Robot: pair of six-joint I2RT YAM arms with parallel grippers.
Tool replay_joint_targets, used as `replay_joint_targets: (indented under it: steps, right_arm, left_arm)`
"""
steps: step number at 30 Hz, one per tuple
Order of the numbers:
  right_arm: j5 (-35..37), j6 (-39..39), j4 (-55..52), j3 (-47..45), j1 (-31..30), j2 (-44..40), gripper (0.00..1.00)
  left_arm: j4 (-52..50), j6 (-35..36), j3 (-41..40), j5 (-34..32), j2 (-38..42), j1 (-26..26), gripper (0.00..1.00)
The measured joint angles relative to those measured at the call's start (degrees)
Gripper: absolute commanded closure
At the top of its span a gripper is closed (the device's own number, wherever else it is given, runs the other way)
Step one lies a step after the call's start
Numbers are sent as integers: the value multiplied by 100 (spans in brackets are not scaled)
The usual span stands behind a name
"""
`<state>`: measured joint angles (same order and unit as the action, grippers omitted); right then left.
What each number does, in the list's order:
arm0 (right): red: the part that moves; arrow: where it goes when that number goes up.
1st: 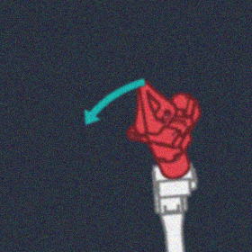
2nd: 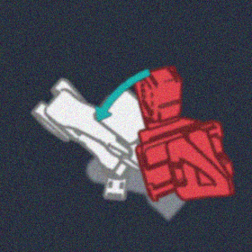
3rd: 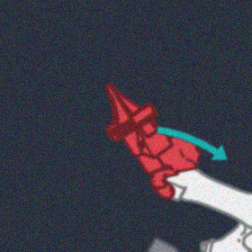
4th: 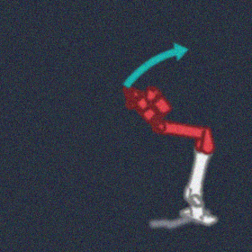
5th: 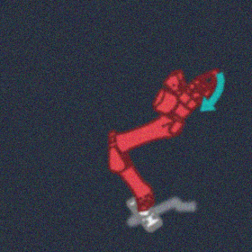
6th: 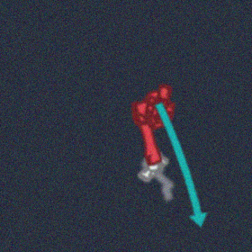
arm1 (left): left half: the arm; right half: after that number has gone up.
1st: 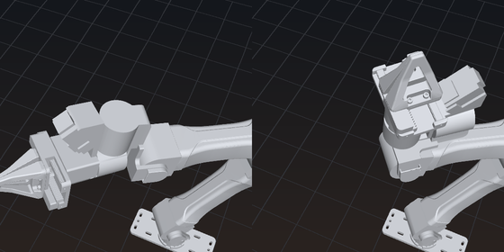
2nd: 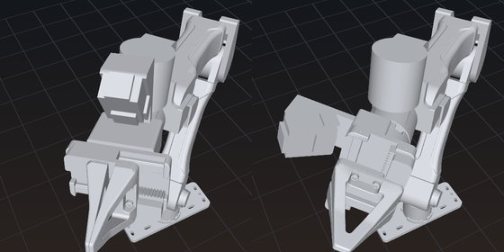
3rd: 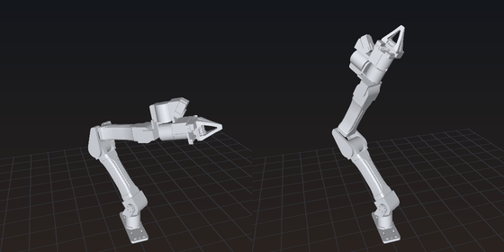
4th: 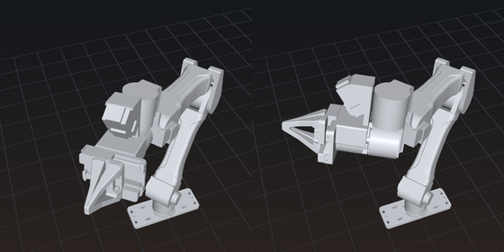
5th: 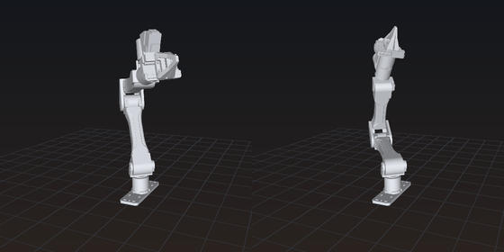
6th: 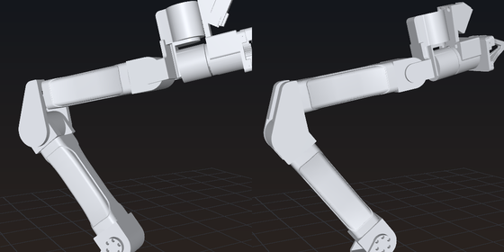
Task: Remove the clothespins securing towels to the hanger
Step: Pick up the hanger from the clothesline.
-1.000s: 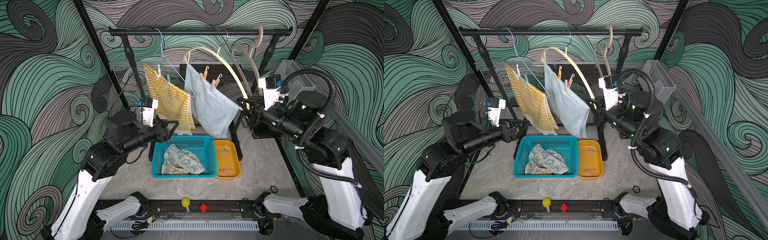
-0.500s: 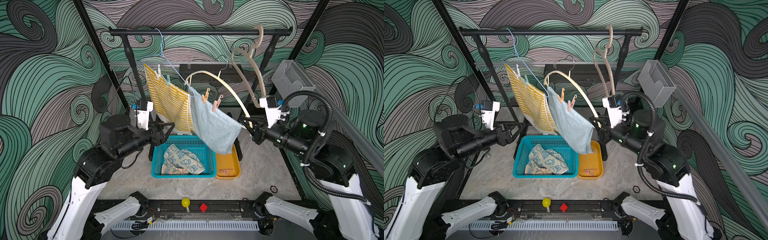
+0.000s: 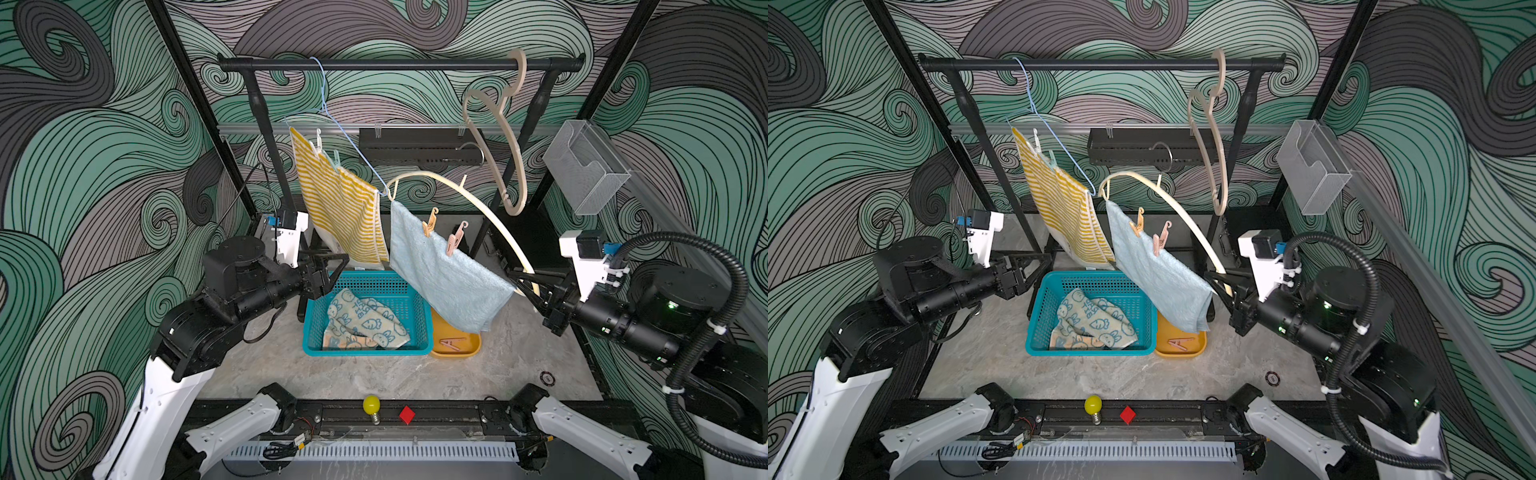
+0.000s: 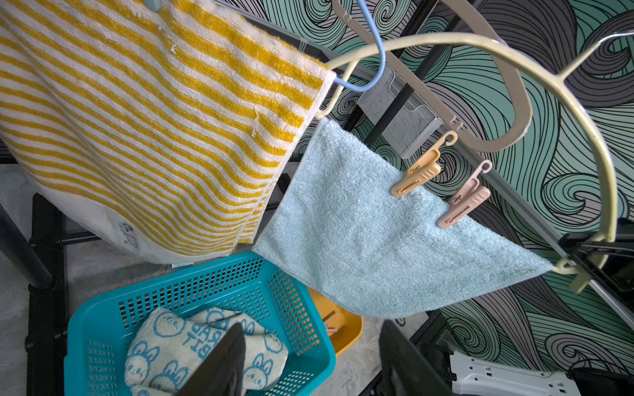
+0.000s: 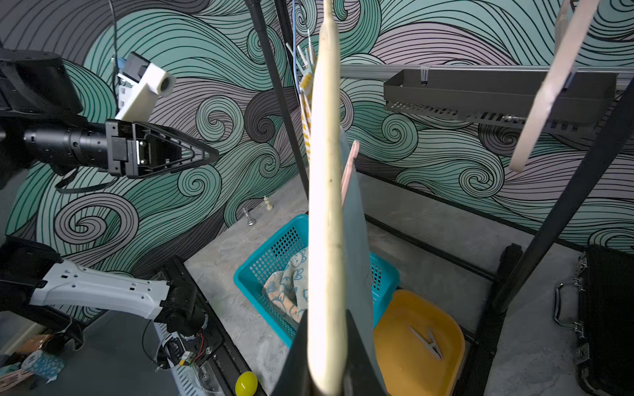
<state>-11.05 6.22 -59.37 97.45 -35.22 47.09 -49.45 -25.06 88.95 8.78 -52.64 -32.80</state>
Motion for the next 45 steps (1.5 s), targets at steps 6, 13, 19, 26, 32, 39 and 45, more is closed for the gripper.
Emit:
replay_joint_targets:
  steps: [6,13,19,26,32,39,45]
  right_arm:
    - [-557,-9,-404,50,0,-28,100]
    - [-1445,-24,-452,210,0,227,100]
    - [-2074,-107,-225,129,0,479,100]
    - [-2505,-120,293,-111,0,640,100]
    - [-2763,-181,872,-306,0,955,100]
    - [-3123,-457,1314,-352,13,1480,100]
    - [-3550,-603,1818,-887,111,1624,100]
  left_arm:
    - [-4,-24,-39,31,50,0,40]
    - [-59,-46,-59,22,153,0,40]
    - [-125,-46,-92,-83,229,0,40]
    - [-243,-46,-125,-205,304,0,40]
    - [-374,-42,-140,-280,365,0,41]
    - [-540,-7,-140,-400,415,0,41]
    - [-673,13,-138,-461,424,0,41]
